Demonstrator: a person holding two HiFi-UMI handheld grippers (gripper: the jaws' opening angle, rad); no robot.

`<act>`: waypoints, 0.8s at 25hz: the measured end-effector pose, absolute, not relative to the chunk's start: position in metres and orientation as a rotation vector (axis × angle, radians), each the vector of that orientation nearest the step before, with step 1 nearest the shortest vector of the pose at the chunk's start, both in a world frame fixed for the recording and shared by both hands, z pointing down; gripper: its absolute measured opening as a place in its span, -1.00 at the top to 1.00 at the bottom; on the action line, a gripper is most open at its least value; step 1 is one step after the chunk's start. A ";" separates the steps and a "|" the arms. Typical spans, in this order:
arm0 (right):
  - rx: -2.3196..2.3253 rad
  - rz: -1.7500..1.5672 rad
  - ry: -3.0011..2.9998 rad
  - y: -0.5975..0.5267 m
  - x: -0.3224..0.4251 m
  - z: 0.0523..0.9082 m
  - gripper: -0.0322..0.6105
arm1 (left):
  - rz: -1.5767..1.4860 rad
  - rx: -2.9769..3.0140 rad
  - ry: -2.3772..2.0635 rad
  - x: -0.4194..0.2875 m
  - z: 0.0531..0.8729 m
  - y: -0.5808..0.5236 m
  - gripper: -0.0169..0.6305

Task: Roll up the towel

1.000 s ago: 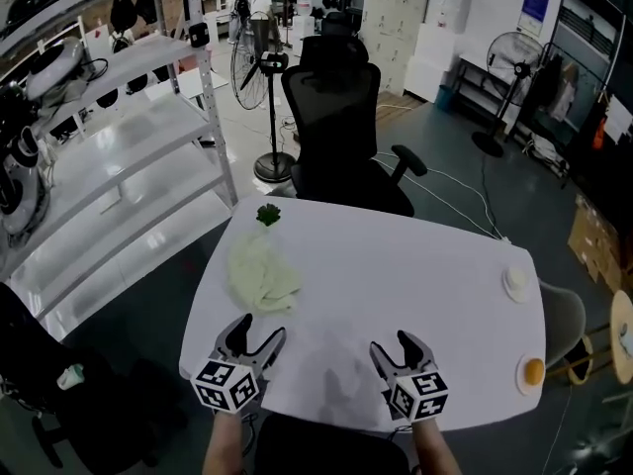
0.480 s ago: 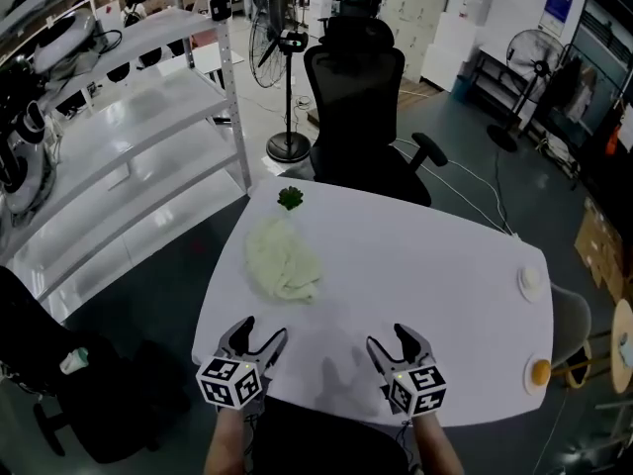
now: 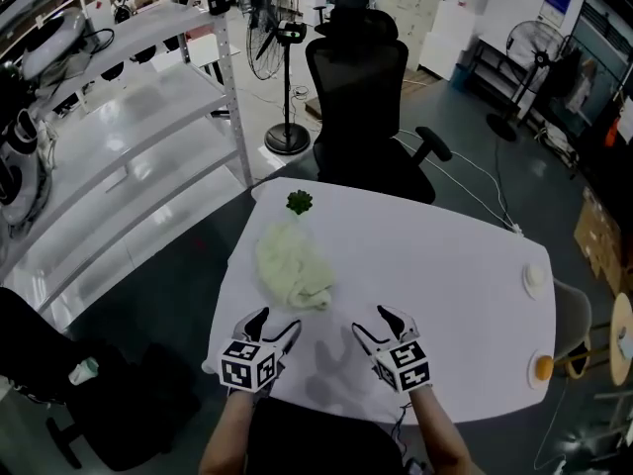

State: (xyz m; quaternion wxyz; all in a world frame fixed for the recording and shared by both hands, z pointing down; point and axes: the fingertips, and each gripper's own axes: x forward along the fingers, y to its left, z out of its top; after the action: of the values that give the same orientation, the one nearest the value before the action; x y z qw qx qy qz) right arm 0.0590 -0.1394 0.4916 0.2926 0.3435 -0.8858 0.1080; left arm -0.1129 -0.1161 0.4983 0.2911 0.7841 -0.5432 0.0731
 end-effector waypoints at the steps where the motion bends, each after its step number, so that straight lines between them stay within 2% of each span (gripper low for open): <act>1: 0.888 0.259 -2.350 -0.145 0.053 0.493 0.02 | 0.212 2.098 -1.437 -0.110 0.498 -0.121 -0.12; 14: 0.595 -0.002 -2.178 -0.204 0.007 0.551 0.16 | 0.389 2.116 -1.383 -0.088 0.527 -0.163 0.07; 20: 0.467 -0.102 -2.101 -0.215 -0.015 0.586 0.28 | 0.457 2.044 -1.440 -0.097 0.549 -0.176 0.31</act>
State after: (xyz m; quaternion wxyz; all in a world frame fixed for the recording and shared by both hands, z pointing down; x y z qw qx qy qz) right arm -0.0145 -0.2149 0.5862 0.4738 0.1911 -0.8587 -0.0416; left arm -0.0966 -0.1757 0.5494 0.2955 0.7682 -0.5413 0.1716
